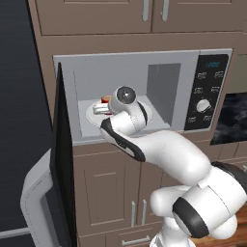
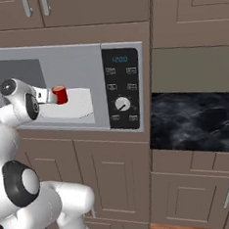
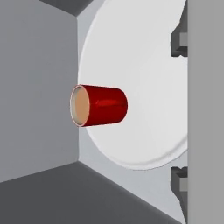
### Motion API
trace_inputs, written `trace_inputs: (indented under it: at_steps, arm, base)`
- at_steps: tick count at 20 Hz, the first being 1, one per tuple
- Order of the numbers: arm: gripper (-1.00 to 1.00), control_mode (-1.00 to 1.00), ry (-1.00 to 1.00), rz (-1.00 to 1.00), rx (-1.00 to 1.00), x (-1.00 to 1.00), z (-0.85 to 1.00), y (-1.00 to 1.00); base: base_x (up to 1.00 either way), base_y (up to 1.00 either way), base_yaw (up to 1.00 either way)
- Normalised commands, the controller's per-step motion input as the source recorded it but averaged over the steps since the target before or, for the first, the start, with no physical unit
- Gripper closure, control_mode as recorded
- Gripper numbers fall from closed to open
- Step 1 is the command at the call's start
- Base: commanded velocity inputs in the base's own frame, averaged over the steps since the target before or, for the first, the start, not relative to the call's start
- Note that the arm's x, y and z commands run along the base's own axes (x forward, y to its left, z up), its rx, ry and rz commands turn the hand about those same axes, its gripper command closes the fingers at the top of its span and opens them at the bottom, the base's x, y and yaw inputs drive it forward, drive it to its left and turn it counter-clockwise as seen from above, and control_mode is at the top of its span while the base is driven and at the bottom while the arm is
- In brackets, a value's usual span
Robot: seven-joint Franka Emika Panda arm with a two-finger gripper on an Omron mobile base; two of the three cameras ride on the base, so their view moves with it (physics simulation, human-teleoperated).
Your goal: Pick the cup of tea, navigate to the dining table, and place it on the saucer.
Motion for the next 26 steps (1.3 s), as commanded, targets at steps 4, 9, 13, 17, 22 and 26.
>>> trace_inputs:
  at_steps: [4, 9, 13, 17, 22, 26]
  arm:
    - [-1.00, -1.00, 0.00, 0.03, 0.00, 0.24, -0.07, -0.06]
    - [-1.00, -1.00, 0.01, 0.01, 0.00, 0.05, -0.25, 0.00]
    - [-1.00, -1.00, 0.04, 0.01, 0.00, 0.25, -0.26, -0.01]
    - [-1.00, -1.00, 0.00, 0.02, 0.00, 0.40, -0.05, -0.01]
    - [-1.00, -1.00, 0.00, 0.02, 0.00, 0.39, 0.00, 0.00]
    - [-1.00, -1.00, 0.00, 0.00, 0.00, 0.29, 0.00, 0.00]
  base:
    - [0.00, 0.00, 0.00]
    - [0.00, 0.00, 0.00]
    - [0.00, 0.00, 0.00]
    - [0.00, 0.00, 0.00]
    - [0.00, 0.00, 0.00]
    - [0.00, 0.00, 0.00]
